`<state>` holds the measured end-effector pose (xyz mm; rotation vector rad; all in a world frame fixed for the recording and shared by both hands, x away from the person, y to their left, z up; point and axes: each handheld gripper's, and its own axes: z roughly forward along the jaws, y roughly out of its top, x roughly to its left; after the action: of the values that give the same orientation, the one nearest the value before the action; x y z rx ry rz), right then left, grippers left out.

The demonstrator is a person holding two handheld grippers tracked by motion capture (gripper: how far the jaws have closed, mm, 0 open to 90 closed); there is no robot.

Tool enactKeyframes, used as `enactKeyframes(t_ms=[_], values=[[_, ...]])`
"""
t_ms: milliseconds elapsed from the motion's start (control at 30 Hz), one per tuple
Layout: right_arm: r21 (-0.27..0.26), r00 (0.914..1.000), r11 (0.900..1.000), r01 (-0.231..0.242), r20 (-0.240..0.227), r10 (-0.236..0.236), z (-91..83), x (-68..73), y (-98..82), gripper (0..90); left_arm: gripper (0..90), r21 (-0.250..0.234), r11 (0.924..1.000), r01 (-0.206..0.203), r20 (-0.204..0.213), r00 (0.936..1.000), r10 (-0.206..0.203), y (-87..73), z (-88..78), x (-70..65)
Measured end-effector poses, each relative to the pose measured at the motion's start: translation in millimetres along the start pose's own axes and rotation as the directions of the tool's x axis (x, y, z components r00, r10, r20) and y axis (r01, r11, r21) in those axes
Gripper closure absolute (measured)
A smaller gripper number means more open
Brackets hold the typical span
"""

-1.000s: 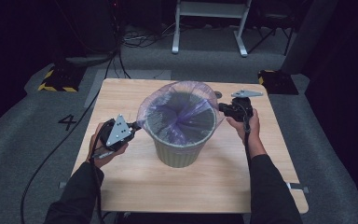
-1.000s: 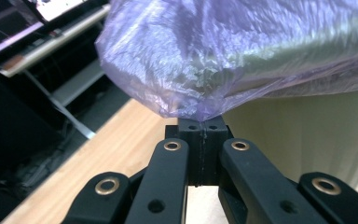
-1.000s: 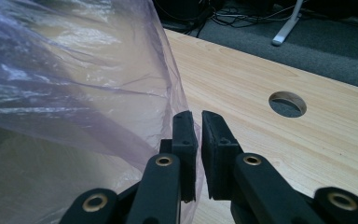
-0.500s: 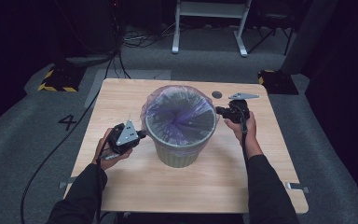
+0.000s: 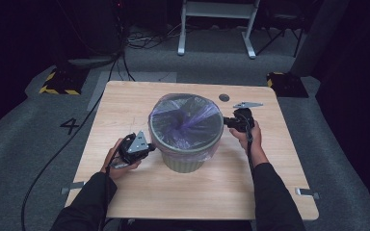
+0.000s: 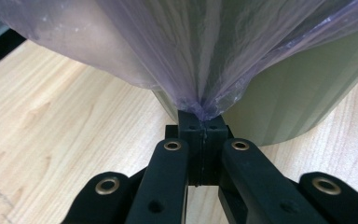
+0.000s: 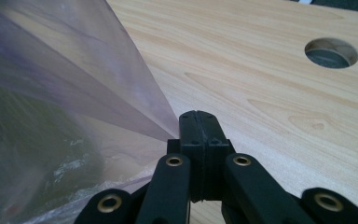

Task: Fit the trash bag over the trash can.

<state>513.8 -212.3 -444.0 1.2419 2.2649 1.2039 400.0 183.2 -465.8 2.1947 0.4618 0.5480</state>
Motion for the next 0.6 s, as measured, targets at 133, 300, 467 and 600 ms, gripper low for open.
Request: enactKeyframes(t_ms=[133, 300, 467, 600], values=[[0.028, 0.9999, 1.0, -0.008, 0.01, 0.008, 4.3, -2.9, -4.1, 90.0, 89.8, 0.009, 0.9999, 0.014, 0.002, 0.9999, -0.014, -4.2, 2.4, 0.0], [0.042, 0.9996, 0.999, -0.025, 0.018, 0.024, 8.0, -7.2, -10.1, 90.0, 87.2, 0.039, 0.9988, 0.029, 0.006, 0.9996, -0.029, -9.8, 6.3, 0.7], [0.045, 0.9987, 0.998, -0.038, 0.034, 0.036, 8.2, -11.3, -12.5, 90.0, 76.7, 0.026, 0.9974, 0.067, 0.018, 0.9975, -0.068, -12.4, 4.2, 2.3], [0.038, 0.9963, 0.997, -0.06, 0.064, 0.057, 4.6, -15.4, -12.4, 83.8, 50.0, 0.032, 0.9922, 0.12, 0.016, 0.9925, -0.121, -14.1, -0.5, 4.3]])
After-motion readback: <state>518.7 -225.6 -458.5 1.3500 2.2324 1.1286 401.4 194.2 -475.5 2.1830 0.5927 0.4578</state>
